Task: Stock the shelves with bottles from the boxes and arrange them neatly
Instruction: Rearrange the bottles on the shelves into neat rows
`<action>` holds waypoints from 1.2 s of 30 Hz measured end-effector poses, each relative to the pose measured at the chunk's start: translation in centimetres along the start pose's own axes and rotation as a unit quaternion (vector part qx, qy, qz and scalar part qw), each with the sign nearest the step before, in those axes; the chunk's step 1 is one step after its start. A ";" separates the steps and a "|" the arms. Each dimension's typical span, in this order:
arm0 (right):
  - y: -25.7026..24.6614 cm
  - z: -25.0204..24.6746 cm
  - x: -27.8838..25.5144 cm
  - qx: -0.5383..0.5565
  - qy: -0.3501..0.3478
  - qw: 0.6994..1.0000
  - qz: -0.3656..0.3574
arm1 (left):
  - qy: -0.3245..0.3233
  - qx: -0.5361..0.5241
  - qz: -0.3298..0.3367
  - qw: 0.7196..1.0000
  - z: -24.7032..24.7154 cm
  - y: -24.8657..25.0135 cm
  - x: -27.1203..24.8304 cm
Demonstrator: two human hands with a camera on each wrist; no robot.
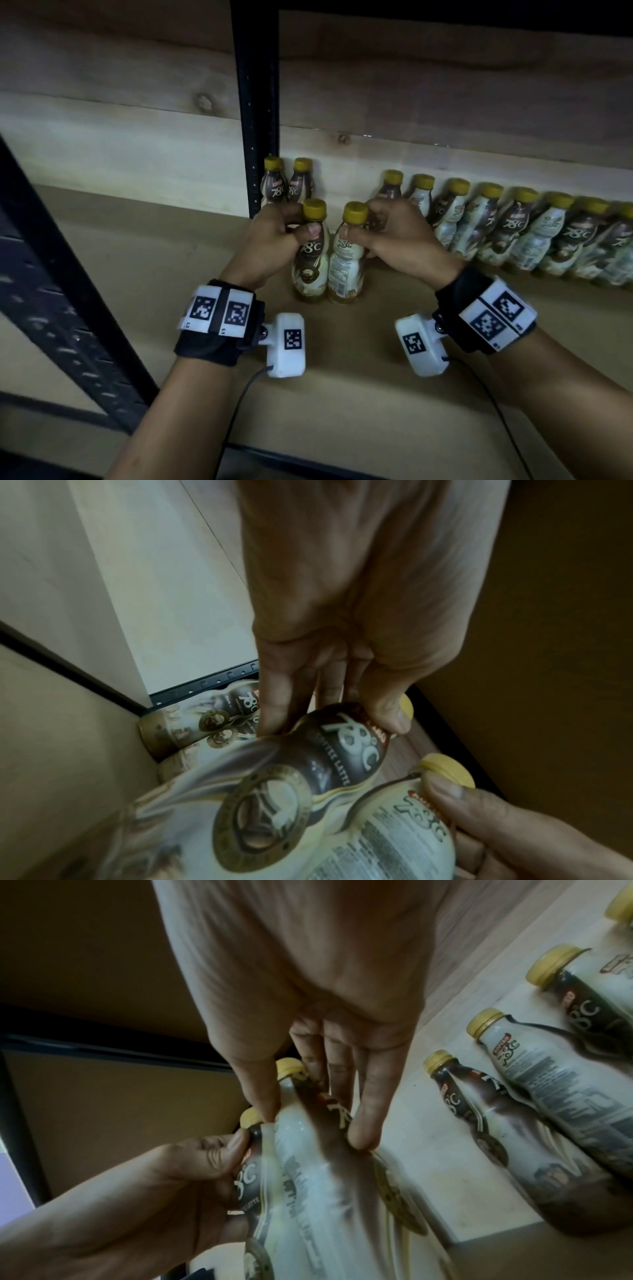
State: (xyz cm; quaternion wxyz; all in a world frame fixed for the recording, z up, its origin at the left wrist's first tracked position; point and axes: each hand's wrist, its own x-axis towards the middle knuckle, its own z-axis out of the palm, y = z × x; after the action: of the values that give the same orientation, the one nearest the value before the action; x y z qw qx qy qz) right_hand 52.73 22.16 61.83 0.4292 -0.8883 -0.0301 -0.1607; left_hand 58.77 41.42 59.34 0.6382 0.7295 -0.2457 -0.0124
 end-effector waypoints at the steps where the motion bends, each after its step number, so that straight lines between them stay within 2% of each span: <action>1: 0.1 0.0 -0.1 -0.004 0.002 1.000 0.001 | -0.005 -0.001 0.002 1.000 0.1 0.0 -0.1; 8: 0.5 -0.6 -0.8 -0.023 0.014 1.000 0.009 | -0.017 -0.040 0.027 0.999 1.2 -0.3 -0.3; 16: 1.2 -0.7 -1.4 -0.024 0.036 0.999 0.020 | -0.075 -0.026 0.020 0.997 1.3 -0.3 0.3; 22: 1.5 -0.8 -1.2 -0.058 0.021 0.998 0.011 | -0.099 -0.042 0.016 0.994 0.8 -0.5 0.2; 28: 1.0 -1.5 -0.5 -0.047 -0.017 0.999 0.007 | -0.104 -0.038 0.003 0.994 0.3 0.2 0.8; 33: -0.6 -3.2 1.0 0.025 -0.025 0.999 -0.009 | -0.104 -0.024 -0.006 0.994 -1.6 1.6 2.5; 36: -1.3 -4.2 3.1 0.026 -0.018 0.999 -0.023 | -0.052 0.008 0.003 0.999 -3.0 1.8 4.2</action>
State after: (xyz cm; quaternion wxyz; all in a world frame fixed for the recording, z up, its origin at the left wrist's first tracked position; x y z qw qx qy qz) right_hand 54.29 19.46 66.22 0.4473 -0.8789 -0.0626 -0.1534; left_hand 62.88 42.52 62.78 0.6188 0.7320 -0.2813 -0.0467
